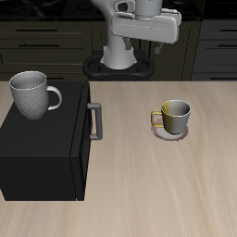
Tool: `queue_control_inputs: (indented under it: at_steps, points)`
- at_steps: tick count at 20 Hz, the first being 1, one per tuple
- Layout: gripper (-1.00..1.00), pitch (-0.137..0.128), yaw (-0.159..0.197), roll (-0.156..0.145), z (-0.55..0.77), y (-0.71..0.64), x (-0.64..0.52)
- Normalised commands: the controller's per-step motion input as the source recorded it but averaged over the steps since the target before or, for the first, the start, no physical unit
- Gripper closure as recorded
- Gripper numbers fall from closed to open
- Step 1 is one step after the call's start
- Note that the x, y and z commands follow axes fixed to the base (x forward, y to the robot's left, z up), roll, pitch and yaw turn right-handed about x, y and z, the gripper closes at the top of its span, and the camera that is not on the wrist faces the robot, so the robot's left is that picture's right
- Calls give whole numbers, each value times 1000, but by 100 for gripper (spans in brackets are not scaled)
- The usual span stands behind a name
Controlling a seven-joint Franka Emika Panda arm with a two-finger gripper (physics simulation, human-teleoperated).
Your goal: Open the microwave
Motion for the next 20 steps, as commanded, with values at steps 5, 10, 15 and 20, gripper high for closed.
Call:
queue_control_inputs:
  at_steps: [5,10,15,20]
  points:
    - [-100,5,-156,-31,63,189,157]
    - [-100,-25,-122,-51,49,112,133]
    - [-100,-21,-159,-45,39,137,143]
    - [-100,-19,-130,-69,11,52,97]
